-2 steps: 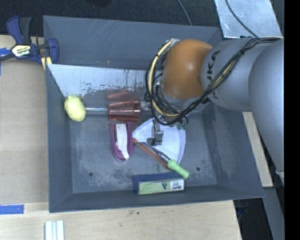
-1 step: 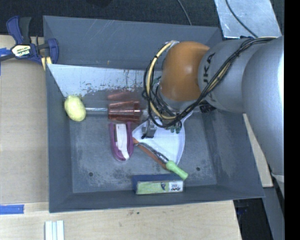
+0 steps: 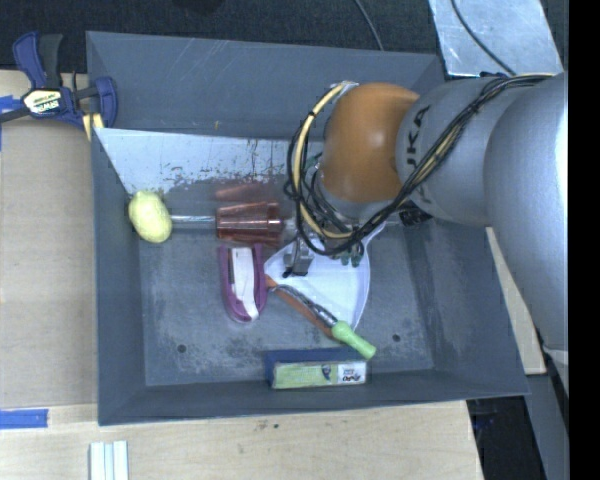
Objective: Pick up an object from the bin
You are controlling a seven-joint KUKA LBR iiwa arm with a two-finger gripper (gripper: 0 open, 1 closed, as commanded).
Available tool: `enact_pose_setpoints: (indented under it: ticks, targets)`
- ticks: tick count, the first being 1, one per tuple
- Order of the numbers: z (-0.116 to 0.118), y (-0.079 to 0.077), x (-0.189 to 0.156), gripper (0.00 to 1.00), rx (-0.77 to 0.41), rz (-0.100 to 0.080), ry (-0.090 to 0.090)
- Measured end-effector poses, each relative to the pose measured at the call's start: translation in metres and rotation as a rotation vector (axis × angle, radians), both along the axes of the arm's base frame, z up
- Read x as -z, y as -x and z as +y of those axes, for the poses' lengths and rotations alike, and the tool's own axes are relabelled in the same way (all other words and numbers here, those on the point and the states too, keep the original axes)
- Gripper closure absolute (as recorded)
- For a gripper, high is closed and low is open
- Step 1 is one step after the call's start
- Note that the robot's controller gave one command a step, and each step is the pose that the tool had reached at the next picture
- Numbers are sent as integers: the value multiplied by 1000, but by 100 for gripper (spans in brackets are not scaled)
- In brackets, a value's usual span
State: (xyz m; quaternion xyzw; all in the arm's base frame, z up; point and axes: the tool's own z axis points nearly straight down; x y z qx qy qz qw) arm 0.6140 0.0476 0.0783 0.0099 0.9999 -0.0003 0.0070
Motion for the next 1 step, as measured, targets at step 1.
enact_pose_setpoints:
  ticks: [1]
  targets:
    - [2, 1, -2, 100, 2, 0, 1]
